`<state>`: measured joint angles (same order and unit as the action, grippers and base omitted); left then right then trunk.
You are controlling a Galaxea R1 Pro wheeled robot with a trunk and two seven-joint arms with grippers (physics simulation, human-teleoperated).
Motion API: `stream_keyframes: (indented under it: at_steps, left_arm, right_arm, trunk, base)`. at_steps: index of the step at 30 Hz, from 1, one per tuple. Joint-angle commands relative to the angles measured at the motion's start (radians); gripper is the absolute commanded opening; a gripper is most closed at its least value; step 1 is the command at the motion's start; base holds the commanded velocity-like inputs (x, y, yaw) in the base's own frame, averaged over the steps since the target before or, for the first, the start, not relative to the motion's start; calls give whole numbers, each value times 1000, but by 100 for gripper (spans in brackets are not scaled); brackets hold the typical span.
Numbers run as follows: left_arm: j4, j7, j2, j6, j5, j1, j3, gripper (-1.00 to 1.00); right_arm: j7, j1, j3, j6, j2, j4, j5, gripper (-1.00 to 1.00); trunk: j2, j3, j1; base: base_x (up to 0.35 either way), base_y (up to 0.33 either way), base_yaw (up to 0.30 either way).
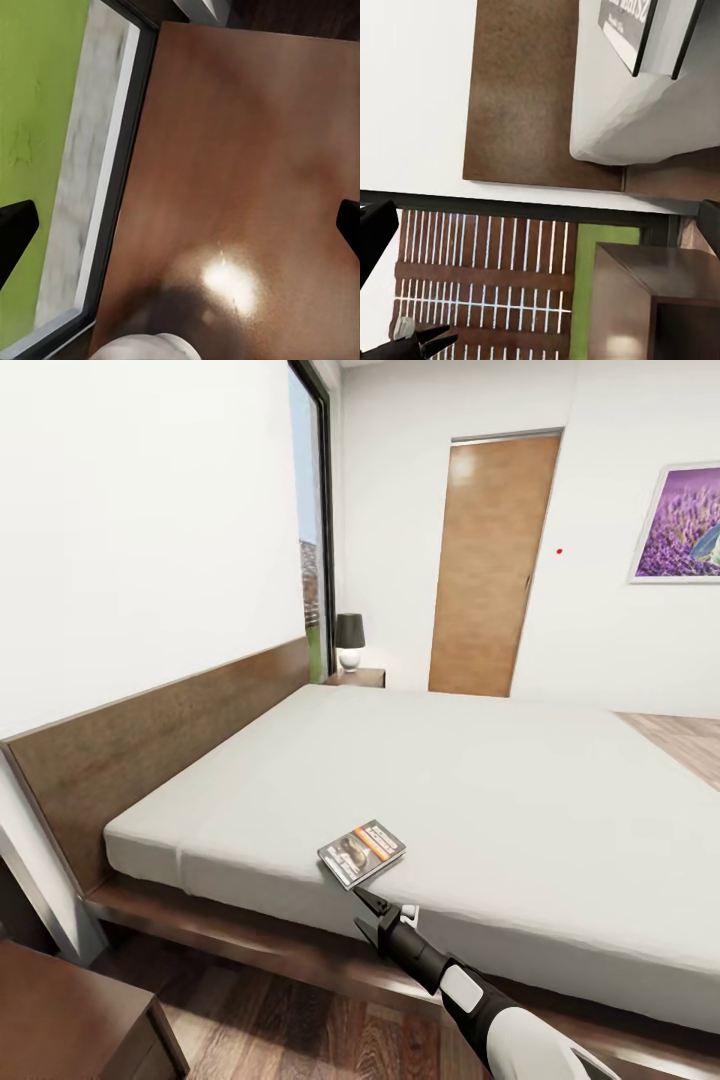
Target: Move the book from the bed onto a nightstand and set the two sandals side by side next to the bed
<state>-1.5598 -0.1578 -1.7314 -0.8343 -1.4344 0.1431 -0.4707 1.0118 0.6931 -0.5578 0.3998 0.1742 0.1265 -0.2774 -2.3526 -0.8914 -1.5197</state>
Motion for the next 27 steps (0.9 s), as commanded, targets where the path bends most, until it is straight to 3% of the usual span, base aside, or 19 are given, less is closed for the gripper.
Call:
stream_keyframes:
  at_steps: [1,27]
  left_arm:
    - [-2,-9,0,-2,-11,7,-6,100]
    - [0,-26,1,-2,-11,7,-8,100]
  right_arm:
    - [0,0,2,9,0,1,-8,100]
    - [6,1,0,6,-1,21,-11,100]
  trunk:
    - [0,-1,0]
    - [0,-1,0]
  base:
    - [0,0,10]
    - [0,0,1]
